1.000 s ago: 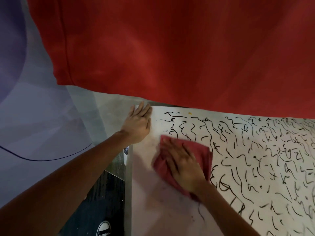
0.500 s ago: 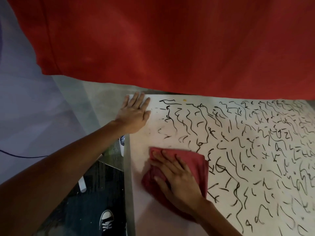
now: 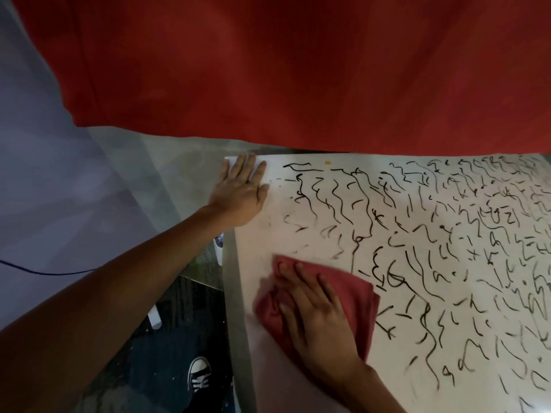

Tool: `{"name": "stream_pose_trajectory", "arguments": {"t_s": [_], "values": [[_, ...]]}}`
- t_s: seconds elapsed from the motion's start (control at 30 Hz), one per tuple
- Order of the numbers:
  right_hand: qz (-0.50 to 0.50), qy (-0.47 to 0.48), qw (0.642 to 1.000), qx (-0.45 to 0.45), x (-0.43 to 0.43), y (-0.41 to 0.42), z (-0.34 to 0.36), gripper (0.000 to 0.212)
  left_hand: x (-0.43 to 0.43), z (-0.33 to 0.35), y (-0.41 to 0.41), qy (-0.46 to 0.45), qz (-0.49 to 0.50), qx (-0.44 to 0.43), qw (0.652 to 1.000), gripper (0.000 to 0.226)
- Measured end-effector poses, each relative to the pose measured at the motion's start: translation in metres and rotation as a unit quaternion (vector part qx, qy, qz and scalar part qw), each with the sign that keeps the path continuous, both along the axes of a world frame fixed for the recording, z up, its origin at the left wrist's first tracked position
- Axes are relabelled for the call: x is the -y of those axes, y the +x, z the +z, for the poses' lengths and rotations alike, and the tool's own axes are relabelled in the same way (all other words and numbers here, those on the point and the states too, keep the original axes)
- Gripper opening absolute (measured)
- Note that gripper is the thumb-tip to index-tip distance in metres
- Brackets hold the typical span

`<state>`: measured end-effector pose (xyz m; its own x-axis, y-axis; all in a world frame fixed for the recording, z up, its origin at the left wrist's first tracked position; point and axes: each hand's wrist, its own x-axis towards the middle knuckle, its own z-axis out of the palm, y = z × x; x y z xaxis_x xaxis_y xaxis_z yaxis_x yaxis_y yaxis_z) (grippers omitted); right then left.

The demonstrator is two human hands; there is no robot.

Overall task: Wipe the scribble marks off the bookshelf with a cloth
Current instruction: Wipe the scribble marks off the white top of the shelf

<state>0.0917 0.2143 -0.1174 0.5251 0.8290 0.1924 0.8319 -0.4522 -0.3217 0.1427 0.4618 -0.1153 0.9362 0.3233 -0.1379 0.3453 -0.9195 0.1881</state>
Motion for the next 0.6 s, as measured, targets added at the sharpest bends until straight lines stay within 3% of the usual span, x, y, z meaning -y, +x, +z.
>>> {"name": "stream_pose_trajectory", "arguments": {"t_s": [0.27,0.47,0.6], "values": [[-0.076,-0.073,0.992,-0.062,-0.088,0.089,0.006,0.063,0.004,0.005,-0.002,-0.005,0.002,0.006,1.000,0.055],[-0.005,-0.027,1.000,0.011,0.010,-0.014,0.000,0.040,0.009,0.010,0.001,-0.015,0.027,-0.019,0.999,0.057],[0.014,-0.030,0.999,-0.002,0.034,0.013,0.003,0.046,0.022,0.009,0.002,-0.027,0.045,-0.025,0.998,0.061]]}}
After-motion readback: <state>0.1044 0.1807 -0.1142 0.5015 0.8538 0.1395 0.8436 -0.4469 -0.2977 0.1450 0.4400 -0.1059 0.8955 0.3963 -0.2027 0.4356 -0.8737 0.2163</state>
